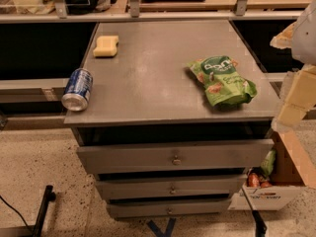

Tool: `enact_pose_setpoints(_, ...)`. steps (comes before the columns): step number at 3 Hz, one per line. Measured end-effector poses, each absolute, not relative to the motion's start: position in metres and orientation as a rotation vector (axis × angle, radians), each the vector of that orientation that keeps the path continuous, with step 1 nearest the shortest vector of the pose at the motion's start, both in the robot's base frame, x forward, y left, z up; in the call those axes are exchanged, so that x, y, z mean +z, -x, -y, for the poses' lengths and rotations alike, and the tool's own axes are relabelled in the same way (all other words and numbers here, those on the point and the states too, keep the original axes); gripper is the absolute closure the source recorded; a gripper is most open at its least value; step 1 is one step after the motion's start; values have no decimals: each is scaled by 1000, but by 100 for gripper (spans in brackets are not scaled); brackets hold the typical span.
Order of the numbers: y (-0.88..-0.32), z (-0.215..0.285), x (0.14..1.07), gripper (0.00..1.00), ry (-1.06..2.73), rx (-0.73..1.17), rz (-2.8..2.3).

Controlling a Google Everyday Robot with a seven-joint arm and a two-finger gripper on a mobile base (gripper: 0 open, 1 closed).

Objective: Move green rice chip bag near pepsi can

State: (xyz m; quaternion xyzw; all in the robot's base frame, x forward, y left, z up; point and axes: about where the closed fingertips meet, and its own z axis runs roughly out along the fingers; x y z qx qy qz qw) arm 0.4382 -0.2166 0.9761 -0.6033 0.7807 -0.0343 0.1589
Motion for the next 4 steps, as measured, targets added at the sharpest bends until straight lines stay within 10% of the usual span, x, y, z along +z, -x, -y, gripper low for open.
enact_pose_setpoints(4,-536,186,918,0,1717,-81,-2316)
